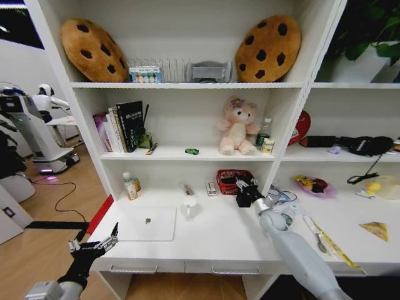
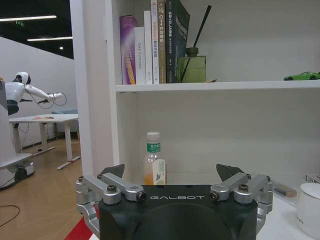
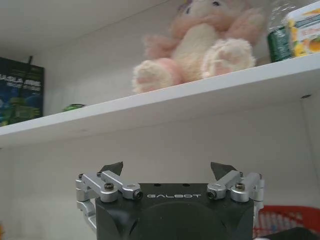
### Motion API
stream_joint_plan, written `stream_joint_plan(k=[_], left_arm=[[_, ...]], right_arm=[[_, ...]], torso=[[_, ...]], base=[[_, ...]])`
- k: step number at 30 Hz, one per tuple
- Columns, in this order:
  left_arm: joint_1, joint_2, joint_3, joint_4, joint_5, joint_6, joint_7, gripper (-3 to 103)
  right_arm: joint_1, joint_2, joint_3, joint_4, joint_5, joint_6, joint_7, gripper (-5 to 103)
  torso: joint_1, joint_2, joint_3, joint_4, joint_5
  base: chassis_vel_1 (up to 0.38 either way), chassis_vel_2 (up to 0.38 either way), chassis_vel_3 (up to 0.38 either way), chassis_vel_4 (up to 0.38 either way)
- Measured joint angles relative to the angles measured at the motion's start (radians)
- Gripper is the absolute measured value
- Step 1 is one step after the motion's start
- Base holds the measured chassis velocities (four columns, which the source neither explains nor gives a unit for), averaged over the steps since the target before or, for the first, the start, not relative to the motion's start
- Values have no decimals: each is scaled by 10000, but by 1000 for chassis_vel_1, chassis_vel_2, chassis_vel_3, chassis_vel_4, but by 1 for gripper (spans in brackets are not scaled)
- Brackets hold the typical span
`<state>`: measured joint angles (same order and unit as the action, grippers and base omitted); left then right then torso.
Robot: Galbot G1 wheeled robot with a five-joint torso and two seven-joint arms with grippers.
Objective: Organize the objects on the table.
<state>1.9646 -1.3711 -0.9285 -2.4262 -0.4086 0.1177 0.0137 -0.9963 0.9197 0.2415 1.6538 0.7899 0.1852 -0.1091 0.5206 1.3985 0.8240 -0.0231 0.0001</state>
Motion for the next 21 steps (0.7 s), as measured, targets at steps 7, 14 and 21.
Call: stream_joint_plan(k=[7, 14, 21], left_arm=[[0, 0, 0, 1, 0, 0, 2, 100], [0, 0, 0, 1, 0, 0, 0, 100], [0, -1, 0, 0, 0, 0, -1, 100]], right_arm=[[-3036, -620, 1497, 2335, -296, -801, 410, 100], [-5107, -527, 3097, 3221, -946, -1178, 416, 100], [-7496, 220, 5056, 4102, -1346, -1301, 401, 100]], torso=[[0, 0, 0, -4, 5], [-1, 1, 0, -5, 1], [-1, 1, -1, -3, 1]], base=[[0, 0, 0, 0], [0, 0, 0, 0], [0, 0, 0, 0]])
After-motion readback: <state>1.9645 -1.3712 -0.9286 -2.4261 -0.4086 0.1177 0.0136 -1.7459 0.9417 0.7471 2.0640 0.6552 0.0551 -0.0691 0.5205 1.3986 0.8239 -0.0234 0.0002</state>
